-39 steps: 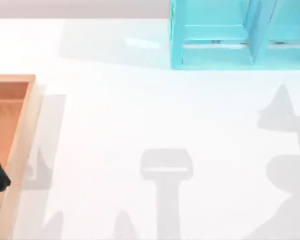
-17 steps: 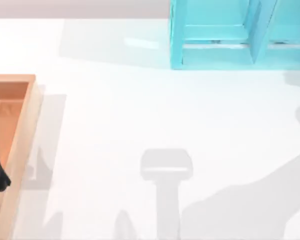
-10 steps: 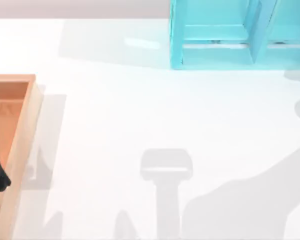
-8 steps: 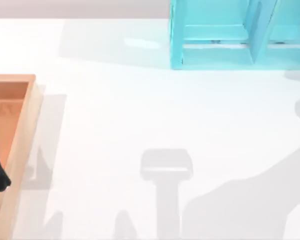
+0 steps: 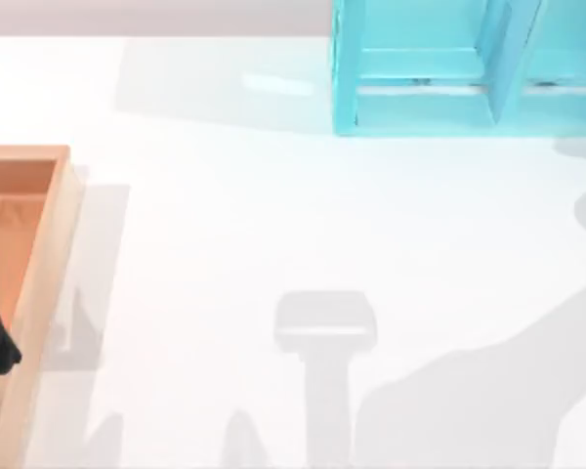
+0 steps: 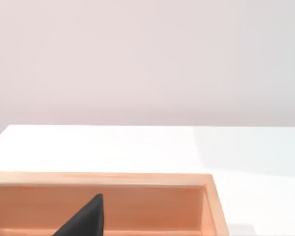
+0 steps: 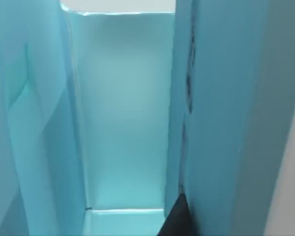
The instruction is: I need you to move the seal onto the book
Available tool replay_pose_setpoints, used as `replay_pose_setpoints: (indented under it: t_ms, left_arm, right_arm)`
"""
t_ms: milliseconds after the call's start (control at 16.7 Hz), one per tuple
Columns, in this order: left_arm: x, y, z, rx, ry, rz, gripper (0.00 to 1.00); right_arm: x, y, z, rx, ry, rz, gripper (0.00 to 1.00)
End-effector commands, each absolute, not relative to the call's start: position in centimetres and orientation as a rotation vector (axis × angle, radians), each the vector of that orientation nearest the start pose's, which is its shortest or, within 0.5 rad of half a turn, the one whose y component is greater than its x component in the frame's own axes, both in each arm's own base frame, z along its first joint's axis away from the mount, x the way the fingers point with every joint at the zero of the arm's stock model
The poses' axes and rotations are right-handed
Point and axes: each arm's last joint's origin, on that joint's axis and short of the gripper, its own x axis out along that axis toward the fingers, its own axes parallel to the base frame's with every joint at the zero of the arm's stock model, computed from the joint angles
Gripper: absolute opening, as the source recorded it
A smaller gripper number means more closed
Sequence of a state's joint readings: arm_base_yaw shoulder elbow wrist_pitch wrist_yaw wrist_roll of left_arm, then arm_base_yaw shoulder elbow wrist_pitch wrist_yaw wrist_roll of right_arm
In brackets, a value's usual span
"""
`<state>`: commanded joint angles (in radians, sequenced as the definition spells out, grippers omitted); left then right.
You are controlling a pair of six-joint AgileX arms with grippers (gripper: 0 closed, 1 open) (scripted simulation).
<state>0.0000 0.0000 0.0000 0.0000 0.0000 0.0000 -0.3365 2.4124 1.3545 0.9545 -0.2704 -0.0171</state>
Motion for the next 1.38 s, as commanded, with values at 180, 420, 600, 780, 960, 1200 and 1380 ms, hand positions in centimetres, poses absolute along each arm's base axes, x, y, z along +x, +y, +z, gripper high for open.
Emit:
replay_pose_setpoints:
  t_ms: [180, 420, 600, 780, 960, 1200, 1380]
  left_arm:
    - [10.6, -0.1, 16.0, 0.000, 0.000, 0.000, 1.00]
    - [10.6, -0.1, 16.0, 0.000, 0.000, 0.000, 1.00]
    - [10.6, -0.1, 16.0, 0.000, 0.000, 0.000, 1.00]
    - [10.6, -0.1, 16.0, 0.000, 0.000, 0.000, 1.00]
    - [10.6, -0.1, 16.0, 0.000, 0.000, 0.000, 1.00]
    - [10.6, -0.1, 16.0, 0.000, 0.000, 0.000, 1.00]
    - [10.6, -0.1, 16.0, 0.000, 0.000, 0.000, 1.00]
  right_arm:
    - [46.9, -14.9, 8.1, 0.004, 0.102, -0.038, 0.02]
    - [46.9, -14.9, 8.1, 0.004, 0.102, -0.038, 0.00]
    - [46.9, -14.9, 8.1, 0.004, 0.102, -0.038, 0.00]
    - [46.8, -15.2, 8.2, 0.005, 0.102, -0.042, 0.00]
    - [45.8, -15.1, 9.4, 0.006, 0.134, -0.023, 0.00]
    - [42.5, -15.4, 14.8, 0.003, 0.156, 0.007, 0.00]
    - [38.3, -15.6, 20.9, -0.010, 0.121, 0.004, 0.00]
